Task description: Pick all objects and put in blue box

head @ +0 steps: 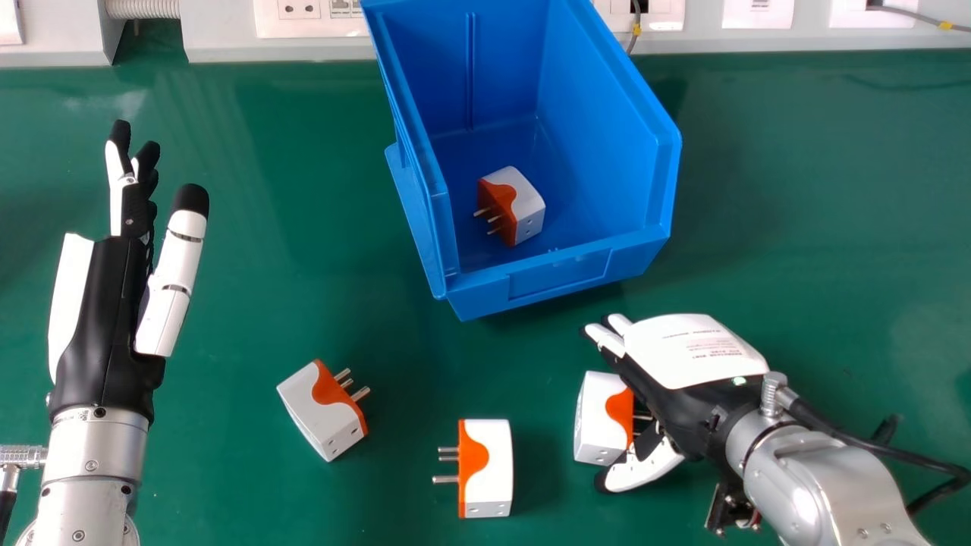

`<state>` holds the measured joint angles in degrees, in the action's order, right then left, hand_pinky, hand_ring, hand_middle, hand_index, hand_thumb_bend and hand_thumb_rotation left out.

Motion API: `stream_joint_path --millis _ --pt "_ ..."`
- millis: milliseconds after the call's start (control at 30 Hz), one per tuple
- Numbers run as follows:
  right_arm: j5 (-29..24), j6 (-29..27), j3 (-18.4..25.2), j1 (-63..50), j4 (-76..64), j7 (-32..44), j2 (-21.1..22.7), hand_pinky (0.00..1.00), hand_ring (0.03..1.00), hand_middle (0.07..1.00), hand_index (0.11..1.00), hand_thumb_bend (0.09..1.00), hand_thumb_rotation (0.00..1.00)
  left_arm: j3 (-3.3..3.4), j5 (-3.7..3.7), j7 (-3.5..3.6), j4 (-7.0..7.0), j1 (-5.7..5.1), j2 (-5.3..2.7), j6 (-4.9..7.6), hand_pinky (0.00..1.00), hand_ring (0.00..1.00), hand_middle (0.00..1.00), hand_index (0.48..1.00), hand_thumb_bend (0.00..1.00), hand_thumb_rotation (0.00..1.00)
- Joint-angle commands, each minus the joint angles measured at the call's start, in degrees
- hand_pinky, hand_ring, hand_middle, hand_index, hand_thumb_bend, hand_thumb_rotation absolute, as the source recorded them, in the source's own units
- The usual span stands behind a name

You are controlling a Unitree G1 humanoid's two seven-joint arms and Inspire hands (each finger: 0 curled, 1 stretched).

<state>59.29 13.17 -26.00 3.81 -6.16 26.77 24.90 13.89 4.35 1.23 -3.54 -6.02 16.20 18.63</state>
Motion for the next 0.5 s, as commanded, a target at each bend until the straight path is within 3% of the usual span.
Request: stream_joint_path --millis 0,200,467 --pt "-0.2 -0.1 -1.2 -0.1 0.8 2.2 0.4 0.85 0.932 0.969 0.937 0.422 0.31 0.09 -0.16 -0.2 1.49 0.59 0.23 0.09 1.0 1.0 1.0 1.0 0.44 1.0" --pt "0.3 -0.4 -2.0 0.5 0.8 2.9 1.1 0.83 0.924 0.962 0.926 0.41 0.33 0.0 0.19 -0.35 2.31 0.28 0.19 -0.14 1.0 1.0 1.0 1.0 0.44 1.0" --pt "0.3 -0.3 -3.0 1.7 0.9 4.5 0.8 0.83 0.927 0.958 0.922 0.399 0.34 0.04 0.13 -0.43 1.97 0.67 0.24 -0.22 1.0 1.0 1.0 1.0 0.44 1.0"
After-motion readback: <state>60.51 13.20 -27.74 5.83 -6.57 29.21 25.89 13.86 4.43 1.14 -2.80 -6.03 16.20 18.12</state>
